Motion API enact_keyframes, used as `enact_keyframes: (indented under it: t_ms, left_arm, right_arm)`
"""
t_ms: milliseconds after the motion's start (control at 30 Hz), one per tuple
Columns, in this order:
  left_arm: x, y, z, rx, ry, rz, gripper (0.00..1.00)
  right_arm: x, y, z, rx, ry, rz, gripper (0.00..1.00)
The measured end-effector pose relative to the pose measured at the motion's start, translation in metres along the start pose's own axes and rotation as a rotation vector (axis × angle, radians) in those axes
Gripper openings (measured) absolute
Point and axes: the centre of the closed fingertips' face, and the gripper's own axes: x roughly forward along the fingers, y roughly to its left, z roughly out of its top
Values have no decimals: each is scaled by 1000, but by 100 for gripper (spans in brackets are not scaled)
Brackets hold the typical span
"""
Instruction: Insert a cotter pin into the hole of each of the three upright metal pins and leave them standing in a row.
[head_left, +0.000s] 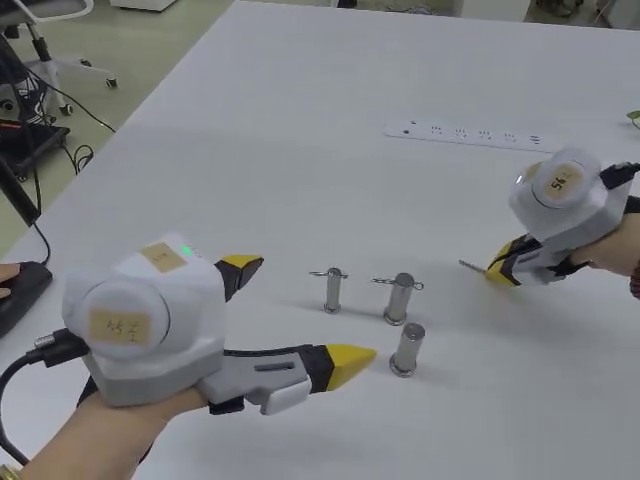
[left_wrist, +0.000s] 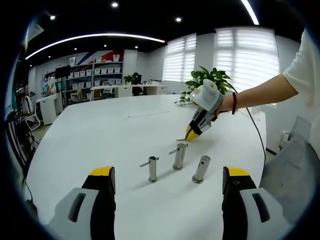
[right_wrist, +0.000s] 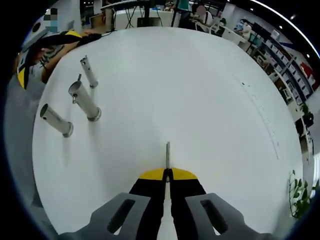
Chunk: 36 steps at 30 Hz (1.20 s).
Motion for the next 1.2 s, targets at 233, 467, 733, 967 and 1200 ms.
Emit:
enact_keyframes:
  t_ms: [233,467,733,967,1200]
  left_arm:
    - [-1,0,-1,-18,3,-2,86]
    - [-1,-5,-1,-47,1,-20,81]
    - [1,-10,5,-48,6,-41,73]
    - [1,-12,14,-83,-18,-56,66]
    - [4,-14,19,-87,-7,-69,62]
  right_arm:
    - [-2,0,0,2,-15,-8,2]
    - [-13,3,6,-25,-50,-26,2]
    - [-34,12,23,-88,-113,-63,2]
    - [-55,26,43,-149,-177,-91,2]
    - [-69,43,63,-191,-230,-83,2]
